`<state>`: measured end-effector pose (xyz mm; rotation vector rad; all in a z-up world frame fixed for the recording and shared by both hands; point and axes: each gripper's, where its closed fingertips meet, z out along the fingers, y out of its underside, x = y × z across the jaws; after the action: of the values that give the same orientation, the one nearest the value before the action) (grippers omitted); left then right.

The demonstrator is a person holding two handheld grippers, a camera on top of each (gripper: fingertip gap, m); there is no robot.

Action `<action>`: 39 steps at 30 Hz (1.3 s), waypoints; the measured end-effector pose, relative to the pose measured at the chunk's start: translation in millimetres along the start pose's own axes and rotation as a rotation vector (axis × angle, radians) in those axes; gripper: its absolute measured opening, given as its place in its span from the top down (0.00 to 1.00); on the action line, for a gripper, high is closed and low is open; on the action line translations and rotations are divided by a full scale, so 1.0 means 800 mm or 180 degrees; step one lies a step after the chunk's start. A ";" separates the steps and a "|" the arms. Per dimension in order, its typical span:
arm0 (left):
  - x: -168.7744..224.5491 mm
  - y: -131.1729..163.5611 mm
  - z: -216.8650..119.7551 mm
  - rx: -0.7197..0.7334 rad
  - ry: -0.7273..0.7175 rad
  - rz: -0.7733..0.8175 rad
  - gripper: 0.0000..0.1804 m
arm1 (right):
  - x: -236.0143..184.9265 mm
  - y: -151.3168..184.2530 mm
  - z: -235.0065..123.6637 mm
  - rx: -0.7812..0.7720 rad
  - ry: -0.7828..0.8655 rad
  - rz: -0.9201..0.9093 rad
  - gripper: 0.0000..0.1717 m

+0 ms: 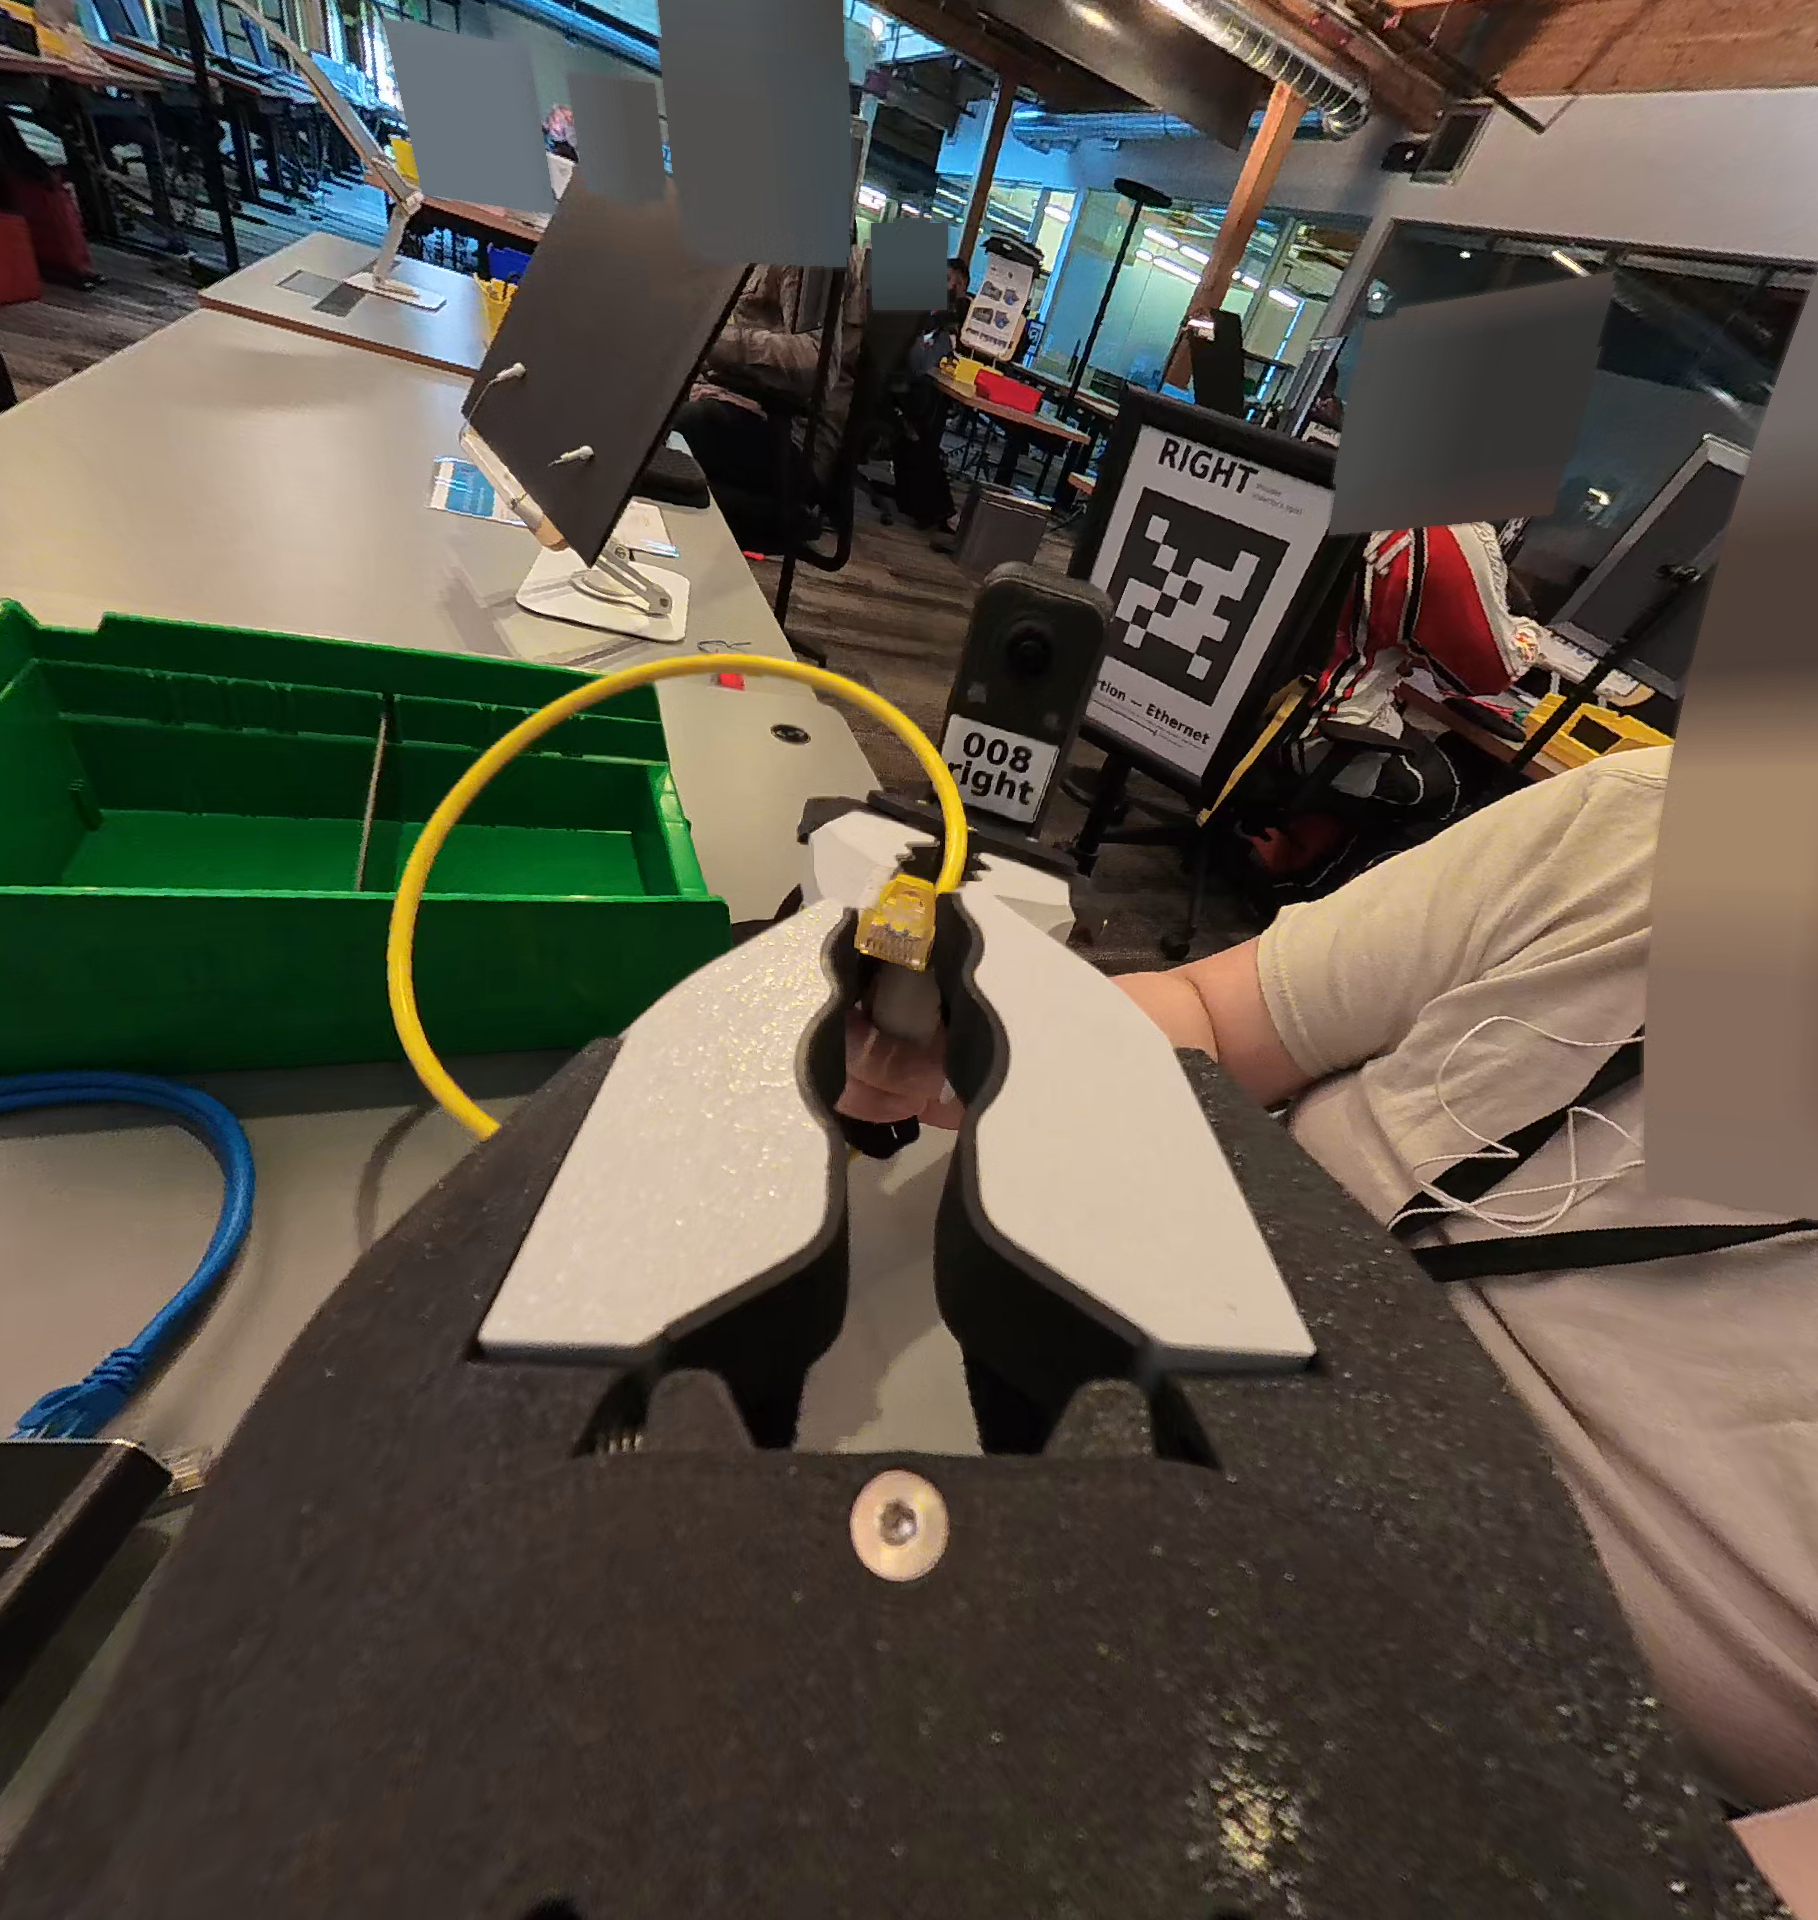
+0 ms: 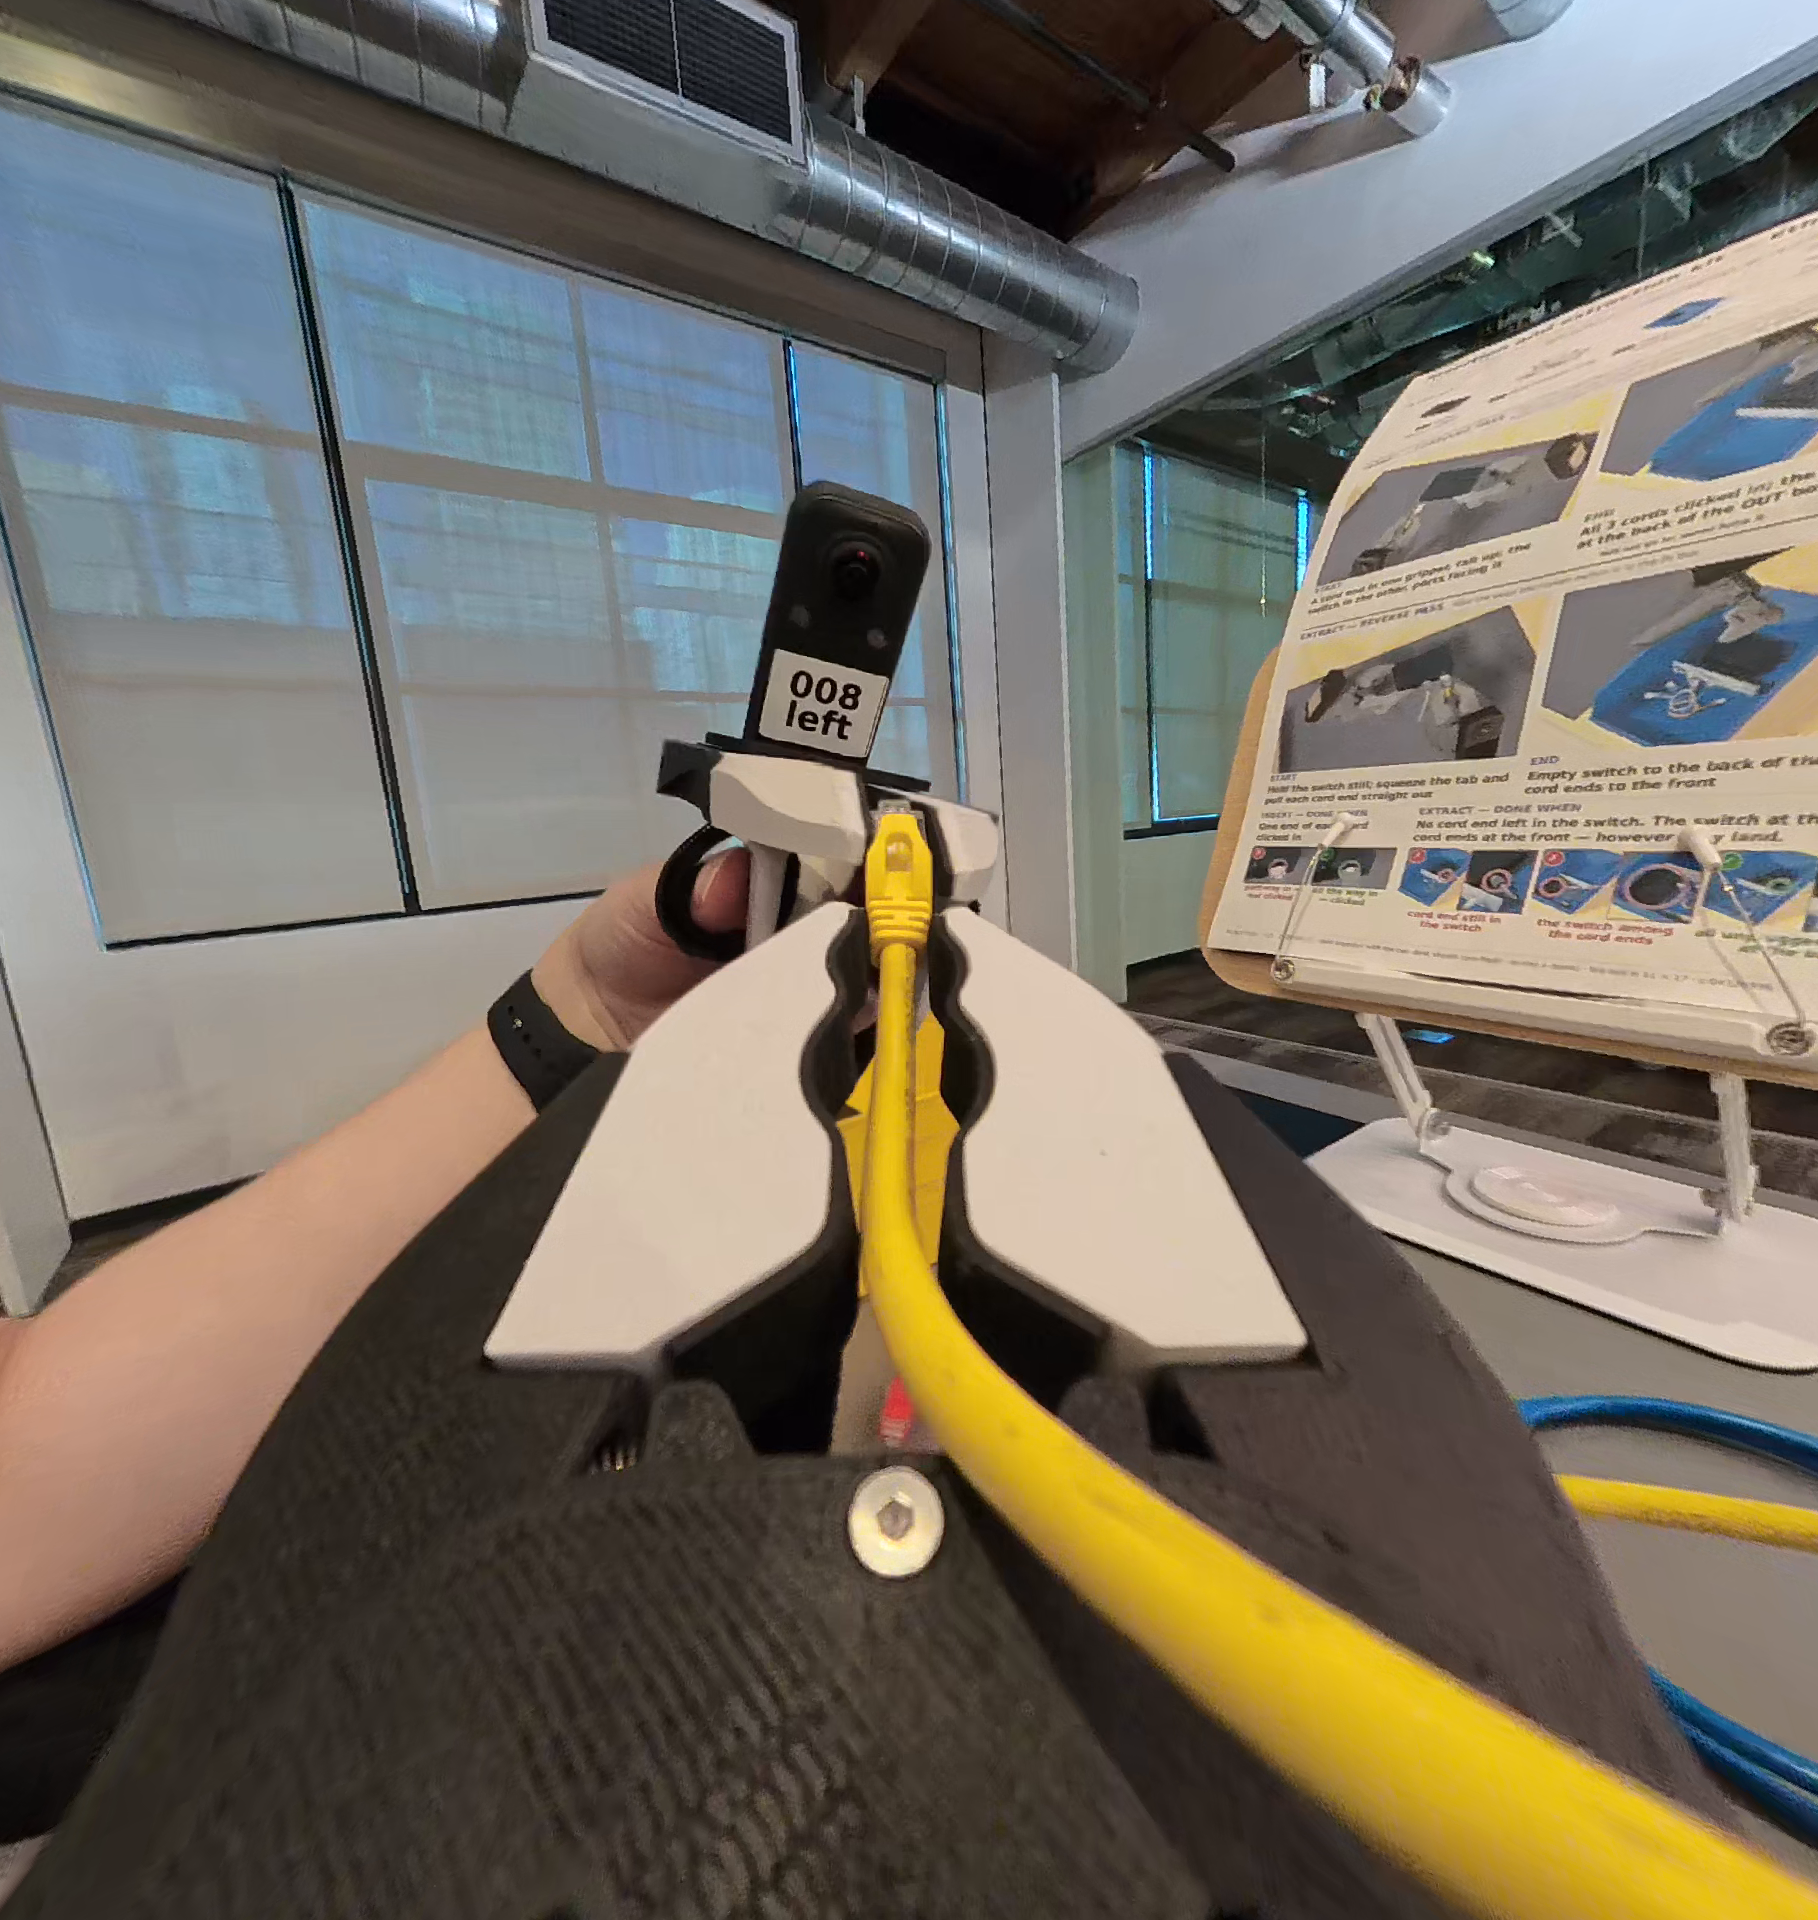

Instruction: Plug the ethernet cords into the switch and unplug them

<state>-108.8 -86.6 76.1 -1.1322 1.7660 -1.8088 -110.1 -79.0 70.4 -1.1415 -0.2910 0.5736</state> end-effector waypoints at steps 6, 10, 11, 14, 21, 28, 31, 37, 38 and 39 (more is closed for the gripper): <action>-0.016 -0.007 -0.010 0.0145 -0.0101 -0.0403 0.91 | 0.015 -0.005 0.008 -0.0313 0.0497 -0.0886 0.93; -0.057 -0.012 -0.050 0.0239 -0.1024 -0.0250 0.86 | 0.051 -0.007 0.025 -0.0700 0.1073 -0.1491 0.93; -0.066 -0.013 -0.063 0.0239 -0.1279 -0.0233 0.84 | 0.058 -0.009 0.031 -0.0765 0.1158 -0.1565 0.93; -0.076 -0.016 -0.092 0.0184 -0.1806 -0.0099 0.83 | 0.085 -0.018 0.045 -0.0906 0.1494 -0.1755 0.93; -0.065 -0.029 -0.105 0.0268 -0.1917 -0.0067 0.83 | 0.127 -0.030 0.069 -0.1021 0.1916 -0.1841 0.93; -0.077 -0.014 -0.103 0.0005 -0.2063 -0.0075 0.82 | 0.146 -0.037 0.070 -0.1044 0.2108 -0.1876 0.93; -0.081 -0.009 -0.104 -0.0064 -0.2096 -0.0118 0.80 | 0.150 -0.039 0.069 -0.1091 0.2162 -0.1955 0.93; -0.091 0.004 -0.103 -0.0272 -0.2243 -0.0159 0.80 | 0.157 -0.043 0.072 -0.1117 0.2127 -0.1938 0.93; -0.093 0.006 -0.102 -0.0301 -0.2261 -0.0157 0.80 | 0.158 -0.044 0.073 -0.1114 0.2112 -0.1941 0.93; -0.095 0.007 -0.101 -0.0328 -0.2292 -0.0151 0.80 | 0.160 -0.043 0.074 -0.1131 0.2095 -0.1931 0.93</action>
<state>-124.5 22.4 58.0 -1.6130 1.4021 -1.1115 -24.9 28.5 116.7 -1.4317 -0.1526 -0.4091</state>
